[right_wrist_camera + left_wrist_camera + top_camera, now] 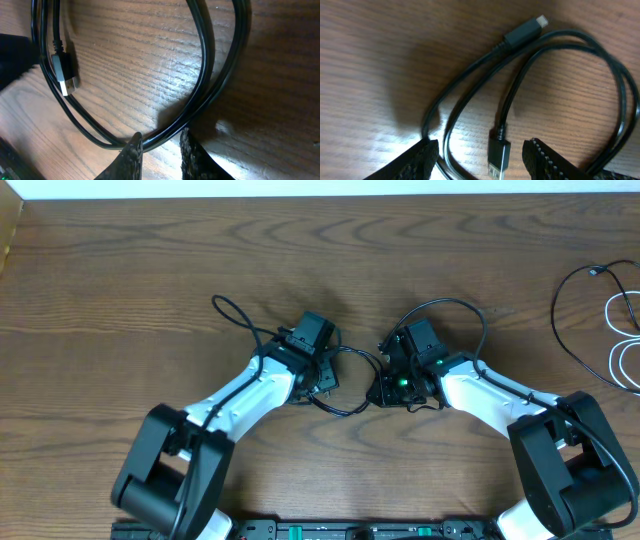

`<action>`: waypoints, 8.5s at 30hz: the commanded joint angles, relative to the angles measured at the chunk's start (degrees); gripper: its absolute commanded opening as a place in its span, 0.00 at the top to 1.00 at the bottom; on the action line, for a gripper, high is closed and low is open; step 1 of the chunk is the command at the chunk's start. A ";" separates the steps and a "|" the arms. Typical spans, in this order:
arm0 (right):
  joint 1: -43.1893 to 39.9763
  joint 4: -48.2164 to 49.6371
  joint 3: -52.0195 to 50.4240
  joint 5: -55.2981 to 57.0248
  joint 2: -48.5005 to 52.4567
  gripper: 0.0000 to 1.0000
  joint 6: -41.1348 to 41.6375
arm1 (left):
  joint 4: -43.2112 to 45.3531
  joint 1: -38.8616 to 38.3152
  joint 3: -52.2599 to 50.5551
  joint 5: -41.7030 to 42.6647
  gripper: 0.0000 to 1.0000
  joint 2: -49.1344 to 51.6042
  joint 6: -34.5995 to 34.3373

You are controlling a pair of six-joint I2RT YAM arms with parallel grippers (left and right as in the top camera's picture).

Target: Untangle cables

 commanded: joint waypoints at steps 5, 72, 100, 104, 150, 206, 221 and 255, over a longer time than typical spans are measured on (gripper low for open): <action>0.44 -0.09 -0.39 0.24 0.50 0.79 0.68 | 1.75 0.11 -0.76 4.72 0.42 3.80 0.59; -4.70 -9.38 4.92 7.96 -17.79 0.60 -2.16 | -4.94 -1.79 -0.76 8.31 0.89 -28.13 6.80; -5.84 -3.54 7.41 -9.14 -18.88 0.99 -16.61 | -5.88 -1.77 -0.76 8.24 0.36 -28.13 8.31; -8.52 -7.10 14.19 -8.04 -19.37 0.99 -17.07 | -7.28 -1.77 -0.76 7.08 0.36 -28.13 8.31; -46.66 -23.91 58.14 33.48 -4.68 0.99 -21.20 | -12.55 -1.14 -0.76 5.70 0.36 -28.11 8.68; -26.93 -67.06 57.66 11.67 6.97 0.01 -29.40 | -45.81 20.70 9.11 -3.96 0.04 -25.35 16.06; -26.93 -50.90 27.47 12.46 -18.14 0.01 -29.38 | -44.37 21.18 6.03 -3.74 0.03 -38.34 21.42; -26.95 -44.13 8.31 16.98 -59.69 0.01 -29.38 | -35.12 17.97 -4.90 -3.76 0.02 -68.72 23.89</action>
